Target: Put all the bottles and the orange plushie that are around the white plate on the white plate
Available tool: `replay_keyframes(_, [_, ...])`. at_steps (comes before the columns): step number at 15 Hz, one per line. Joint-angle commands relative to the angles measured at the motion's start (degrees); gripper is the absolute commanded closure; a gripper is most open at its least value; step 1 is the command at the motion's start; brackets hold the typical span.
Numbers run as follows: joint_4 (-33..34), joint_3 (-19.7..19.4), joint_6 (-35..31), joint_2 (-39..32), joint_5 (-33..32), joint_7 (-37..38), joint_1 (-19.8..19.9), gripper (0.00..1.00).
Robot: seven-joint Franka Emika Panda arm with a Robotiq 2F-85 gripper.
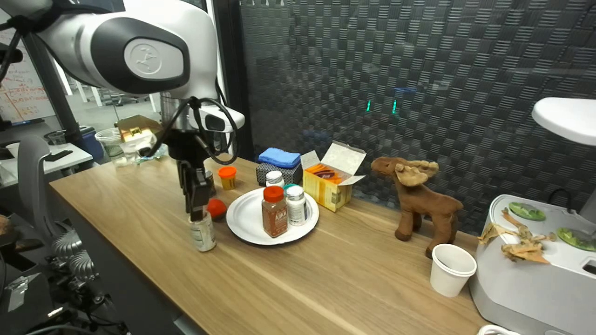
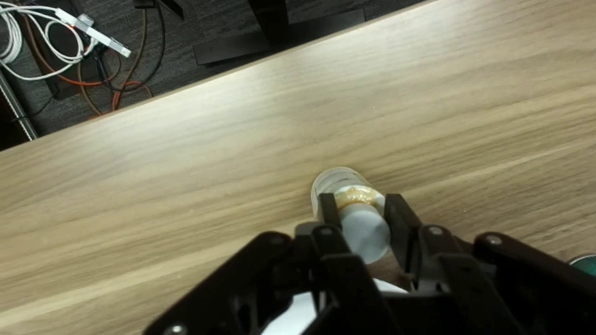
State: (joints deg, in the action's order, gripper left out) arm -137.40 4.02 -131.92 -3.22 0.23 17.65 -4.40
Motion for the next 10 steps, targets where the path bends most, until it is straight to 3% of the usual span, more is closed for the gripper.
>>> replay_keyframes(1, [0.93, -0.22, 0.49, 0.6, -1.73, 1.52, -0.21, 0.84])
replay_keyframes(10, [7.18, 1.07, 5.78, 4.74, -0.48, 0.47, -0.66, 0.84])
